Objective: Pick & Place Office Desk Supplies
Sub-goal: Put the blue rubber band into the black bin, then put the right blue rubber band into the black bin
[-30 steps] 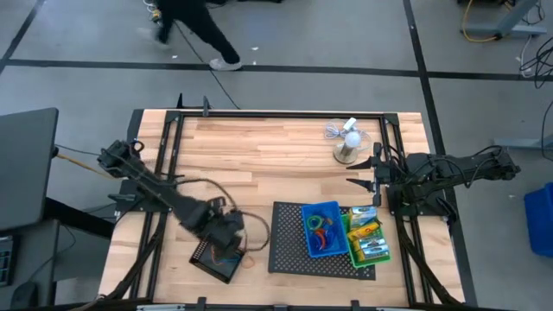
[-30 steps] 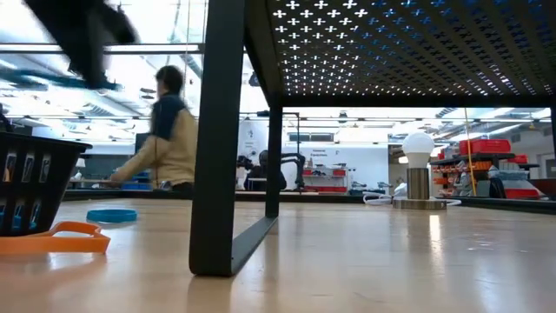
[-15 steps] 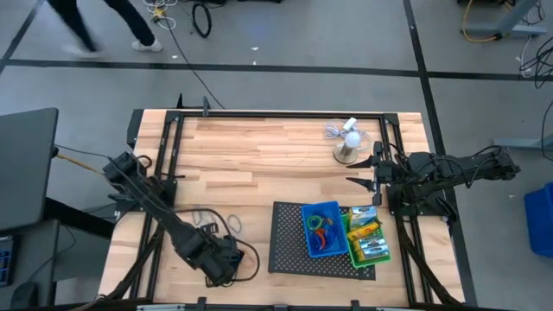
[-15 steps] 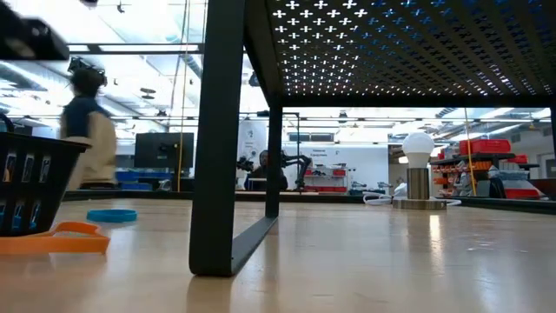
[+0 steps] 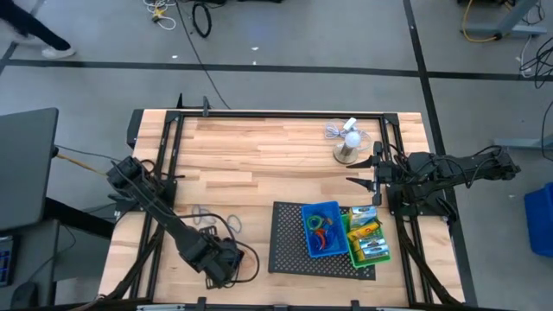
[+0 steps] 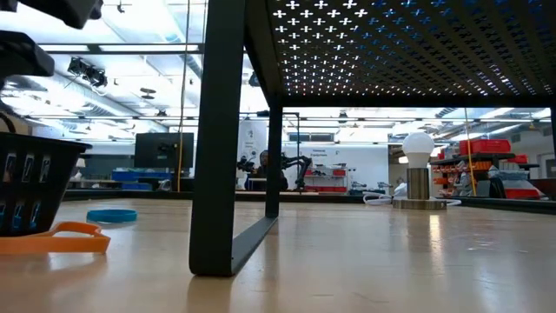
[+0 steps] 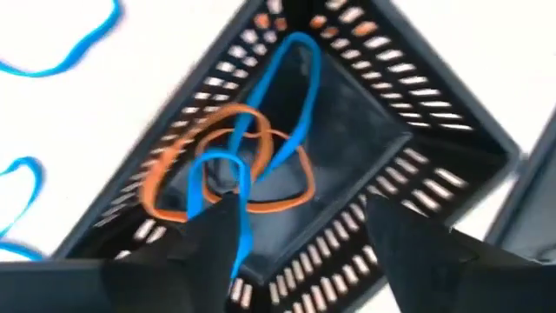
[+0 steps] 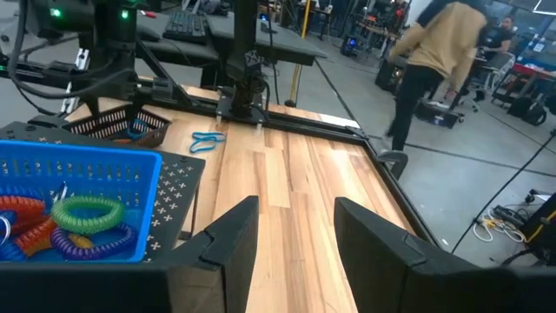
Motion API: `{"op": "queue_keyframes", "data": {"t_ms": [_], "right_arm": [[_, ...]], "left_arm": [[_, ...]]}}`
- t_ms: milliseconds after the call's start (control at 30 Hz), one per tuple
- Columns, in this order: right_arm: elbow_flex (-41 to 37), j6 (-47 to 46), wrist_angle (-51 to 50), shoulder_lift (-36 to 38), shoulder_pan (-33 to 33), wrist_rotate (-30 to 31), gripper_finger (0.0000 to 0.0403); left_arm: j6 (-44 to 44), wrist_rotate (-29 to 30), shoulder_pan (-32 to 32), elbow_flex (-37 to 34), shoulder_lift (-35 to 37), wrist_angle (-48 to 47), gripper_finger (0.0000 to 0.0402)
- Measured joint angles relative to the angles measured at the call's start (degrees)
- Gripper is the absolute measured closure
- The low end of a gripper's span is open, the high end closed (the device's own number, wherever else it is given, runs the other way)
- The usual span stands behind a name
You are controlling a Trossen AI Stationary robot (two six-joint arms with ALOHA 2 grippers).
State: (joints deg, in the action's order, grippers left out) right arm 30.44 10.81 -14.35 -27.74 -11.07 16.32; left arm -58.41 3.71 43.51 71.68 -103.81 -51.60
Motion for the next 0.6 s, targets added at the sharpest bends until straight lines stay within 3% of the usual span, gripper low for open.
{"op": "queue_keyframes", "data": {"t_ms": [133, 400, 600], "right_arm": [[0.0, 0.0, -0.04, -0.01, 0.0, 0.0, 0.0242], [0.0, 0.0, -0.07, -0.01, 0.0, 0.0, 0.0242], [0.0, 0.12, -0.07, -0.01, 0.0, 0.0, 0.0242]], "left_arm": [[0.44, -1.55, 0.07, 0.0, 0.2, 2.8, 0.0127], [1.67, -0.32, 1.84, 0.02, 0.22, 7.2, 0.0134], [0.36, 8.55, 1.19, 0.04, 0.24, 1.32, 0.0134]]}}
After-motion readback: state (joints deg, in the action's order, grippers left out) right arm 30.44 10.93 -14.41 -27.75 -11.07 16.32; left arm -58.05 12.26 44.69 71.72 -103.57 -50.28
